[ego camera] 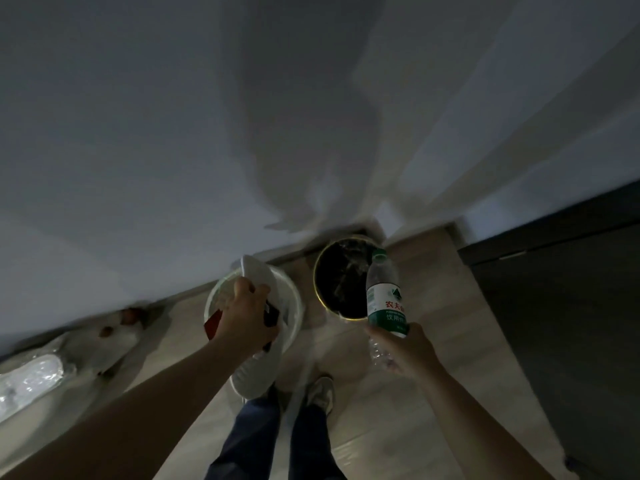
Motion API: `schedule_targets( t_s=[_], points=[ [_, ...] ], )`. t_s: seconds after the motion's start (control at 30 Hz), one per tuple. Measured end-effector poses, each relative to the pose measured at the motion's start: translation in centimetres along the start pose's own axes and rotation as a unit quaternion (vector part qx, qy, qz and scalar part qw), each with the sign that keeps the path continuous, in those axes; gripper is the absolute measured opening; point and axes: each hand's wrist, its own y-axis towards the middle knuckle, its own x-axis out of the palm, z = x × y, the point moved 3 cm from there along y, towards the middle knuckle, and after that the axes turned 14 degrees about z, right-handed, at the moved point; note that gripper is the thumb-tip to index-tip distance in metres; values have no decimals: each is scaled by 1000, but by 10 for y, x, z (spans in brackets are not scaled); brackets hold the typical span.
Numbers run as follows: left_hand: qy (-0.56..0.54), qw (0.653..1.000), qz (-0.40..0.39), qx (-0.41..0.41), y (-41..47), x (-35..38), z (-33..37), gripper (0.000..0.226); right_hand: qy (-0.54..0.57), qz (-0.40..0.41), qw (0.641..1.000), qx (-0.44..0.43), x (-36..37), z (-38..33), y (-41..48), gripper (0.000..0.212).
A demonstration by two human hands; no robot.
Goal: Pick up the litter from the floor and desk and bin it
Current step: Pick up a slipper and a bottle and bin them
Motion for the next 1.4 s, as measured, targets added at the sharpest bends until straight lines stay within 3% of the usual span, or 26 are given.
schedule_targets(
  t_s=[0.13, 0.27, 0.43, 0.53, 0.6, 0.7, 0.87, 1.03, 1.17, 1.3, 1.4],
  points=[
    [6, 998, -61, -16, 22, 53, -25, 72, -11, -8, 999, 37, 30, 16, 36, 87],
    [19, 994, -107, -1, 38, 104, -50, 76, -19, -7, 998, 67, 56, 33, 68, 75],
    [13, 993, -121, -3, 55, 145, -70, 76, -24, -2, 996, 85, 84, 54, 103, 98],
    [-4, 995, -101, -15, 63, 155, -80, 81, -38, 26, 996, 83, 92, 59, 117, 92],
    [27, 993, -111, -5, 66, 157, -85, 72, -59, 28, 995, 77, 96, 58, 122, 85],
    [59, 990, -122, 29, 66, 155, -83, 56, -125, 60, 989, 48, 97, 50, 129, 69],
    [70, 985, -133, 84, 68, 149, -76, 51, -168, 108, 980, -8, 98, 21, 138, 79],
    [84, 979, -145, 115, 74, 137, -67, 52, -219, 144, 957, -124, 101, -5, 127, 67],
    [95, 977, -145, 125, 76, 112, -60, 51, -268, 116, 943, -161, 99, -16, 101, 55],
    [100, 977, -120, 146, 66, 60, -48, 63, -323, 94, 915, -223, 88, -37, 56, 45],
    [92, 978, -72, 171, 55, -1, -32, 50, -354, 66, 888, -287, 74, -63, 10, 42]
  ],
)
